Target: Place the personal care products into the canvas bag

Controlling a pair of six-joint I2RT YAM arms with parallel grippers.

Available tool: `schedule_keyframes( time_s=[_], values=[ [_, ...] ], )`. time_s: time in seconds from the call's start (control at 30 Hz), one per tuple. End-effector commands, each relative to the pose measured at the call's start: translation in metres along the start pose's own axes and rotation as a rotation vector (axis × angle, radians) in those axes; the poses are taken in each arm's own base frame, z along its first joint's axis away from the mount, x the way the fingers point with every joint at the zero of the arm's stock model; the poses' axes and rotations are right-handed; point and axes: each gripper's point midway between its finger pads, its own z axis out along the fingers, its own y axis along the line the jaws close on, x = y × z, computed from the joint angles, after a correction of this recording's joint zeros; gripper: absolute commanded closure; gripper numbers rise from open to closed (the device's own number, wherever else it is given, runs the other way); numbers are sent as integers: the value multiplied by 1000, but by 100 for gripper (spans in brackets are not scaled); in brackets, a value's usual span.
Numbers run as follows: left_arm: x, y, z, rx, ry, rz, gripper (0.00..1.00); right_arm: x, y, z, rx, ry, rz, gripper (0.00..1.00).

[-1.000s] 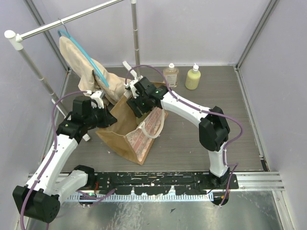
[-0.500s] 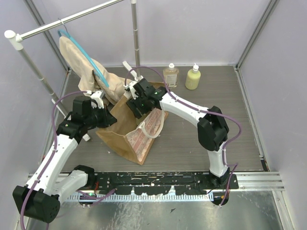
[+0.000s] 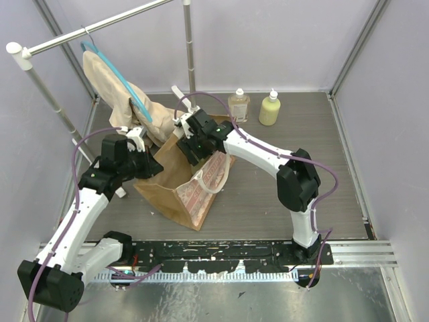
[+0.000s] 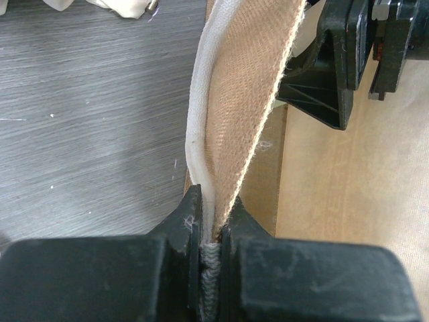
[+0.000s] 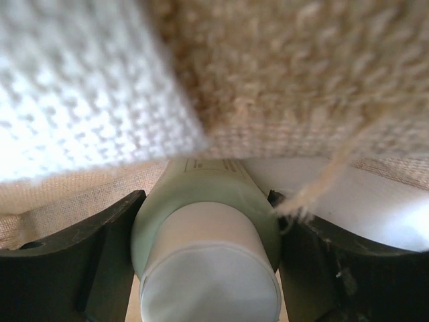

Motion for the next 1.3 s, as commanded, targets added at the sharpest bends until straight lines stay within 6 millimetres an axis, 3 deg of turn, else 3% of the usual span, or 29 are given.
schedule_keyframes(
  time_s=[0.0,0.27,0.4,0.47,0.53,0.67,0.8,1.03,1.27],
  values=[
    [-1,-5,-8,9,10,-1,100,-67,-21,-60,84,-211,11,25],
    [0,-3,-7,2,17,-1,100,-100,-17,-114,67,-344,-13,2],
    [1,-3,-7,2,17,-2,100,-109,-18,-143,63,-399,-29,0],
    [1,-3,-7,0,16,-1,100,-113,-27,-156,81,-426,-12,0],
    [1,-3,-8,0,16,-1,100,-117,-48,-169,112,-459,29,0],
    [1,-3,-8,-1,13,1,100,-126,-115,-197,196,-537,132,0],
    [1,-4,-9,1,14,0,100,-130,-180,-203,263,-559,203,0],
    [1,-1,-11,-16,6,8,99,-98,-291,-171,451,-466,360,0],
    [1,0,-11,-22,10,11,98,-61,-356,-130,538,-390,539,0]
  ],
)
